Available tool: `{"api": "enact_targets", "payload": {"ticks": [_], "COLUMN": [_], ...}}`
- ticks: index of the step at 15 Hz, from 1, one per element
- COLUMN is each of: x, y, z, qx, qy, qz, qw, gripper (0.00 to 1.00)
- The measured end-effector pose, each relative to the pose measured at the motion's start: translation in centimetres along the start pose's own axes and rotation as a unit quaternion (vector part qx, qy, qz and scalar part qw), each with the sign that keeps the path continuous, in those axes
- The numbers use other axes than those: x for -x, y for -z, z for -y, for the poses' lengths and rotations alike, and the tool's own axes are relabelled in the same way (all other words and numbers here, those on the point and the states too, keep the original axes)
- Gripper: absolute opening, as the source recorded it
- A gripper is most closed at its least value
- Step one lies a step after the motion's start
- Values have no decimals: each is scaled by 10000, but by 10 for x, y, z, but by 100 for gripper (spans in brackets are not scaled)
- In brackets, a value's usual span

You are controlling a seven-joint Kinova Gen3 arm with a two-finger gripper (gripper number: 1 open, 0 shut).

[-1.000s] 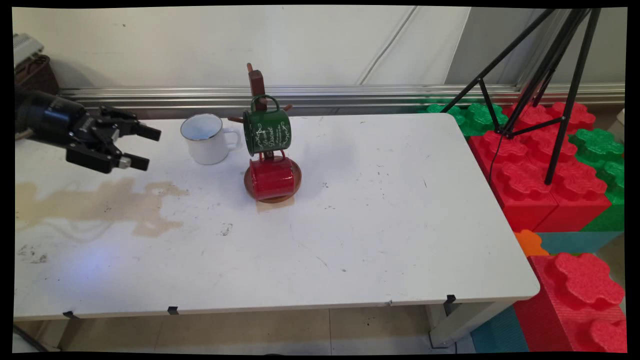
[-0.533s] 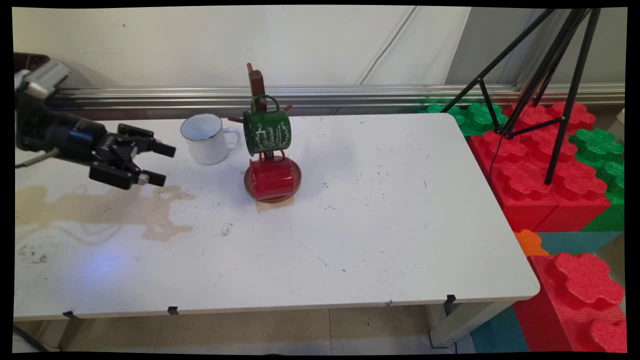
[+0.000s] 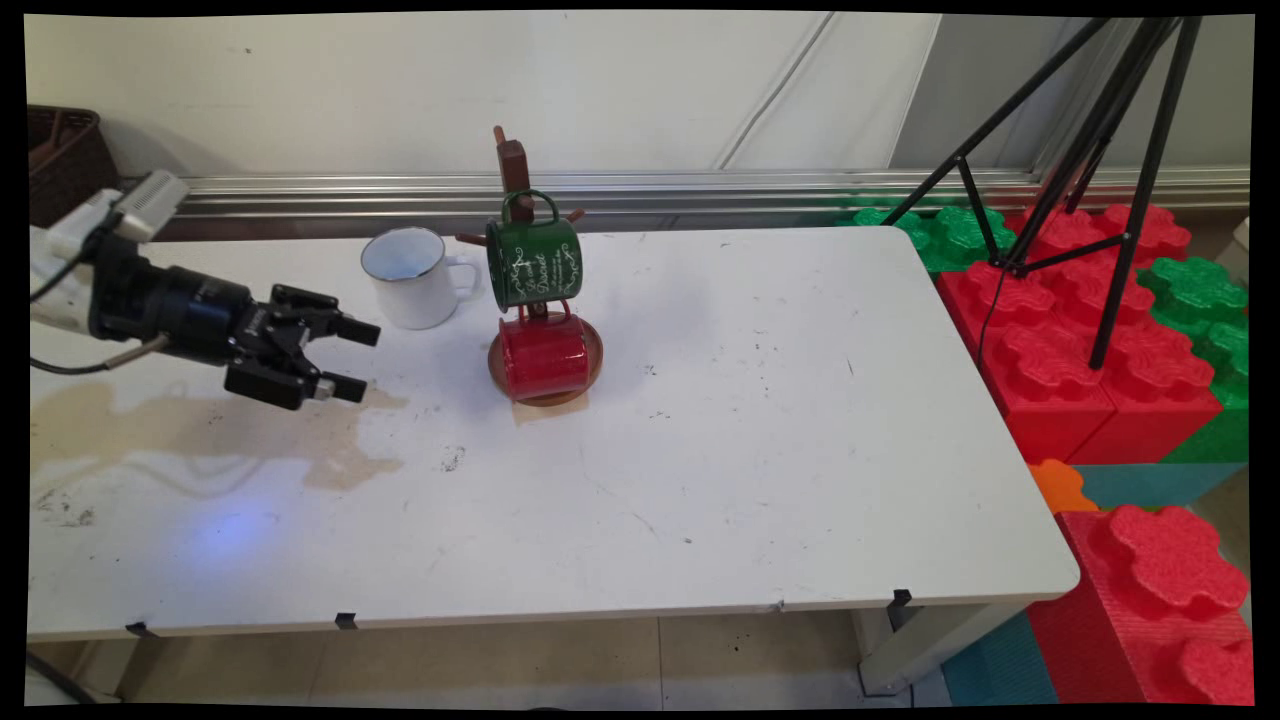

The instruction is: Pick up the red mug from the rack

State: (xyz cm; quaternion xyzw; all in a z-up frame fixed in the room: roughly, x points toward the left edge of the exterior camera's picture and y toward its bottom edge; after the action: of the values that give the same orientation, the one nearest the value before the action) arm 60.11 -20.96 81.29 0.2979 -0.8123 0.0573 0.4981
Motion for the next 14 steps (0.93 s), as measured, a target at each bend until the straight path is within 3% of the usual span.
{"api": "enact_targets", "payload": {"ticks": [9,14], "x": [20,24], "y": [-27,-46], "z": [6,13], "qx": [-29,-24], "qy": [178,311], "qz": [-59,-293], "qw": [9998,9991], "gripper": [100,100]}}
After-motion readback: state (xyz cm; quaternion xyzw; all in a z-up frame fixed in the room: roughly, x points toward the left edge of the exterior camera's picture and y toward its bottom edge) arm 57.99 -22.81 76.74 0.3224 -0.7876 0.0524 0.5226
